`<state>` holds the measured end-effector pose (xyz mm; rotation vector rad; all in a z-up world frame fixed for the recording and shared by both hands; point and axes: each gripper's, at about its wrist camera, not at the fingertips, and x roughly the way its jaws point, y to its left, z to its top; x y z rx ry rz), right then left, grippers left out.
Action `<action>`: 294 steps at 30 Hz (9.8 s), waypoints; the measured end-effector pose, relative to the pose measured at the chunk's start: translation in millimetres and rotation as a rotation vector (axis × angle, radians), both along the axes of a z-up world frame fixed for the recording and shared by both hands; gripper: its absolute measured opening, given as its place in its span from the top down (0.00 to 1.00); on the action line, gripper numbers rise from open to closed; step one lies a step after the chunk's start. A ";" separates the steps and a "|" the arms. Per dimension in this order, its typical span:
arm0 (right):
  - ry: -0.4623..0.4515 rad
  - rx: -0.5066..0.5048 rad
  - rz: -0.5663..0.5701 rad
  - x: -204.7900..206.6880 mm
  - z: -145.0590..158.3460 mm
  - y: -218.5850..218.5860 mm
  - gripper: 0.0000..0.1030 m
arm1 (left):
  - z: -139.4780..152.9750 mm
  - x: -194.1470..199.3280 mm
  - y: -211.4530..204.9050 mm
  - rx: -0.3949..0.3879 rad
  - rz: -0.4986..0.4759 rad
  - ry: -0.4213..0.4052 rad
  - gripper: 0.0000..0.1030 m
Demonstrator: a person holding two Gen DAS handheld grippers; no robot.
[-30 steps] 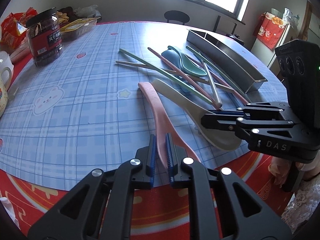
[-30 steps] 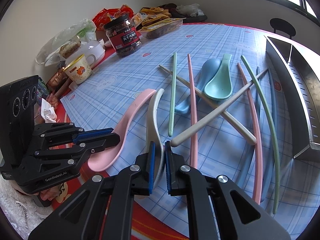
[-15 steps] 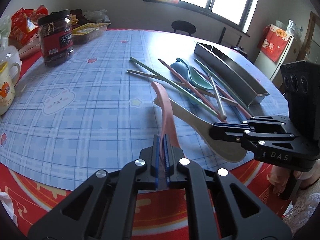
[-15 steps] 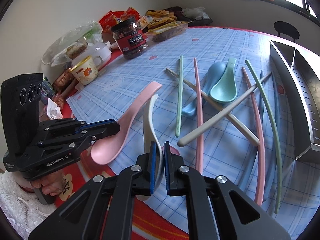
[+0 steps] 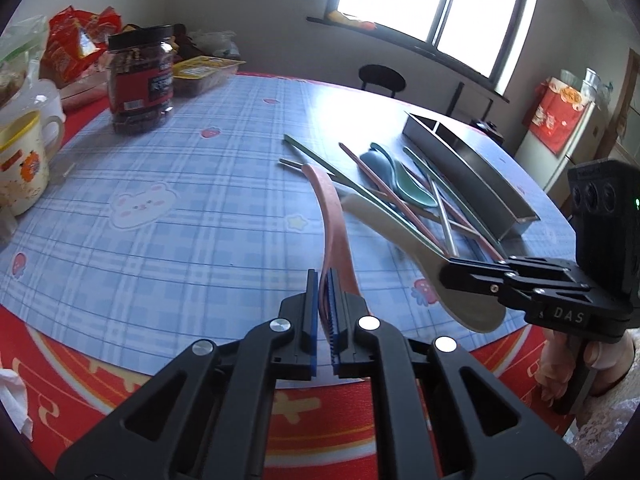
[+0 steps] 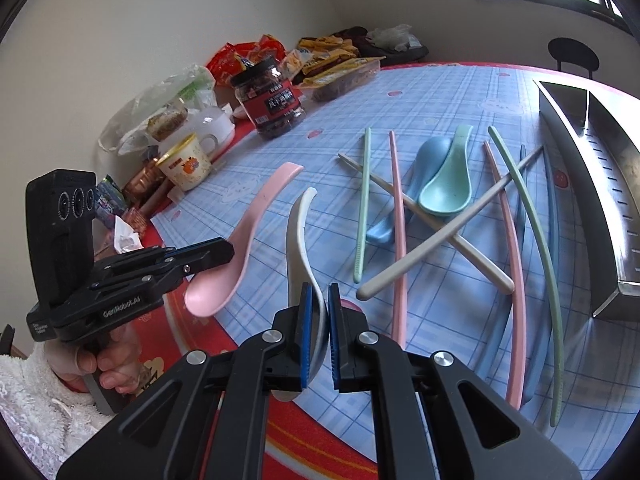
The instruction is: Organize utensils
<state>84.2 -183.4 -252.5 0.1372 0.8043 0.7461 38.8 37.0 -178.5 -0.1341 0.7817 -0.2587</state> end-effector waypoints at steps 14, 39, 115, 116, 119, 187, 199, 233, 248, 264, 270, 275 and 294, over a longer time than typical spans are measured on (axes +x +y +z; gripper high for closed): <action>-0.053 0.192 -0.180 3.6 30.8 -74.4 0.92 | 49.5 27.9 -3.8 -0.076 0.005 -0.067 0.92; -0.003 -0.064 -0.586 78.2 5.5 -156.3 0.92 | 36.0 120.7 -161.3 -0.255 -0.210 0.076 0.92; 0.101 -0.185 -0.514 83.8 11.9 -18.4 0.87 | 20.8 101.9 10.9 -0.185 -0.008 0.081 0.61; 0.101 -0.196 -0.521 85.4 11.2 -16.7 0.87 | 20.1 101.2 14.1 -0.192 -0.005 0.081 0.61; 0.094 -0.236 -0.543 87.9 10.1 -12.9 0.87 | 17.6 98.3 17.9 -0.198 -0.005 0.080 0.61; 0.107 -0.035 -0.346 44.7 -11.7 -27.2 0.94 | -10.8 160.0 -52.6 -0.042 0.045 0.218 0.84; 0.125 0.004 -0.342 46.4 -14.4 -31.4 0.94 | -13.5 163.2 -20.5 -0.119 -0.009 0.303 0.94; 0.139 0.035 -0.332 46.6 -14.7 -36.0 0.94 | -15.4 131.9 -65.1 -0.001 -0.106 0.299 0.83; 0.135 0.029 -0.334 46.5 -14.4 -33.2 0.94 | -13.8 159.7 -81.8 0.146 -0.046 0.212 0.83; 0.111 -0.026 -0.342 47.1 -12.2 -25.5 0.94 | -13.3 132.9 -72.8 0.298 -0.131 0.154 0.87; 0.111 -0.028 -0.345 48.1 -12.7 -23.0 0.94 | -16.1 118.5 -58.6 0.293 -0.123 0.112 0.85; 0.127 0.008 -0.345 48.0 -14.8 -28.7 0.94 | -17.6 112.6 -57.6 0.286 -0.118 0.072 0.85; 0.036 -0.299 -0.279 57.1 -0.9 9.2 0.94 | -18.2 114.7 -60.8 0.302 -0.132 0.065 0.86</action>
